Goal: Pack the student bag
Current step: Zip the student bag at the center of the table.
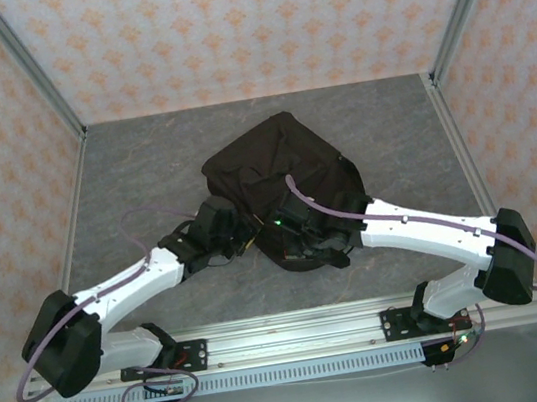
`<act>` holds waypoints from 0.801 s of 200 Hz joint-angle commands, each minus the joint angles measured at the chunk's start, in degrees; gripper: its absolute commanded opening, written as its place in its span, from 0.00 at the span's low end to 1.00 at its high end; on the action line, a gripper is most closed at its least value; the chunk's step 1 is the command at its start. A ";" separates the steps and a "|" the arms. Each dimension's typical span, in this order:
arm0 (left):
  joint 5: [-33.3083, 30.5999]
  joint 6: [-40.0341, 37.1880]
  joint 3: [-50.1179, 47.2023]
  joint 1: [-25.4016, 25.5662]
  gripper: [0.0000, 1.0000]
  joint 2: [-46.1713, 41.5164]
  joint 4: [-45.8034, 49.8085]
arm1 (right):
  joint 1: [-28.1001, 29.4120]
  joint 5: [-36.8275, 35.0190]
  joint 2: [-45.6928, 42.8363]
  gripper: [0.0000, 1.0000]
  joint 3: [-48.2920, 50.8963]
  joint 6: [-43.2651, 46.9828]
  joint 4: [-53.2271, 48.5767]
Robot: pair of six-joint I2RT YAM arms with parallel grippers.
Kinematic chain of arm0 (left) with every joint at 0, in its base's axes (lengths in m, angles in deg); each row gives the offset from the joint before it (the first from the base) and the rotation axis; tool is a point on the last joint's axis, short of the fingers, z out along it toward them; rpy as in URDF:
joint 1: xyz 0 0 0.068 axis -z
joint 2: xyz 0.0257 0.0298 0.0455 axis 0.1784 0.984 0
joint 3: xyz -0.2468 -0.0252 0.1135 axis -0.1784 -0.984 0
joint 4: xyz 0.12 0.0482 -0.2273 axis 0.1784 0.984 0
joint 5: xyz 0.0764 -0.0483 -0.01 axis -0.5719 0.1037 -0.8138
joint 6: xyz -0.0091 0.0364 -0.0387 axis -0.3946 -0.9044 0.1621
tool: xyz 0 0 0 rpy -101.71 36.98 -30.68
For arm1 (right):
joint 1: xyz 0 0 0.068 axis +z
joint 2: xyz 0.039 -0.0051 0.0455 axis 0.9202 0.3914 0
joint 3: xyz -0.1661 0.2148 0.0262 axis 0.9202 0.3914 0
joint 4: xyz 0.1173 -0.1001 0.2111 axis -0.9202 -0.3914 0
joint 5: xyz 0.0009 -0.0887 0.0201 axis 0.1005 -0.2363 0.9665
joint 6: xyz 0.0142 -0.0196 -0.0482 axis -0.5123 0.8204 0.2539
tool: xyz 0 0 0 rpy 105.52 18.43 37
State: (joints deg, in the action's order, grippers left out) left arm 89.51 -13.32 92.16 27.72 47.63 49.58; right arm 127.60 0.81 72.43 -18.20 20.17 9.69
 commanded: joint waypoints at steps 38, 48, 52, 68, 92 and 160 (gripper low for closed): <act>-4.34 -1.85 3.21 1.60 0.01 2.28 1.14 | -0.50 -2.33 -2.58 0.00 0.64 -0.57 -1.89; -6.19 -3.23 3.92 1.55 0.00 1.48 3.19 | -0.46 -2.42 -2.61 0.00 0.45 -0.62 -2.97; -6.97 -3.95 4.26 1.55 0.00 1.05 4.18 | -0.46 -2.50 -2.71 0.00 0.35 -0.66 -3.53; -11.00 -7.01 6.26 1.22 0.00 -0.85 9.08 | -0.44 -3.06 -2.83 0.00 -0.35 -0.75 -6.50; -15.28 -10.37 7.96 -0.29 0.00 -3.30 13.98 | -0.40 -3.51 -3.24 0.00 -1.22 -0.66 -10.57; -17.17 -14.27 7.41 -4.39 0.00 -6.32 16.88 | -2.08 -7.16 -3.49 0.00 -2.12 2.59 -13.11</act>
State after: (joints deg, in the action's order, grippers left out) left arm 80.94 -24.10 98.59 25.93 43.26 62.56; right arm 126.94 -2.53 70.90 -19.01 20.73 4.86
